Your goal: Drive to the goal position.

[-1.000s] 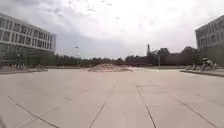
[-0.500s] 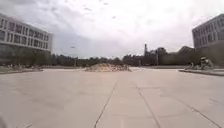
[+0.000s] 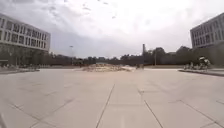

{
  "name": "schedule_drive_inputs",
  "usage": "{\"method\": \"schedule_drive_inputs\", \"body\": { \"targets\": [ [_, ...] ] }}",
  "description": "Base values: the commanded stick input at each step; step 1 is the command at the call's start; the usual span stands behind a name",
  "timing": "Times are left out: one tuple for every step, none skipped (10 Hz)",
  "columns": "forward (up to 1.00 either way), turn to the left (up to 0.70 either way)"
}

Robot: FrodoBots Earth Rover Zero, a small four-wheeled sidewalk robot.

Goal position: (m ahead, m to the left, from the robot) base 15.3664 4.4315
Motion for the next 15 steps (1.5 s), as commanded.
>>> {"method": "schedule_drive_inputs", "body": {
  "targets": [
    [0.7,0.0],
    [0.7,0.0],
    [0.7,0.0],
    [0.7,0.0],
    [0.7,0.0],
    [0.7,0.0],
    [0.7,0.0],
    [0.7,0.0],
    [0.7,0.0],
    [0.7,0.0],
    [0.7,0.0],
    [0.7,0.0],
    [0.7,0.0],
    [0.7,0.0],
    [0.7,0.0]
  ]
}}
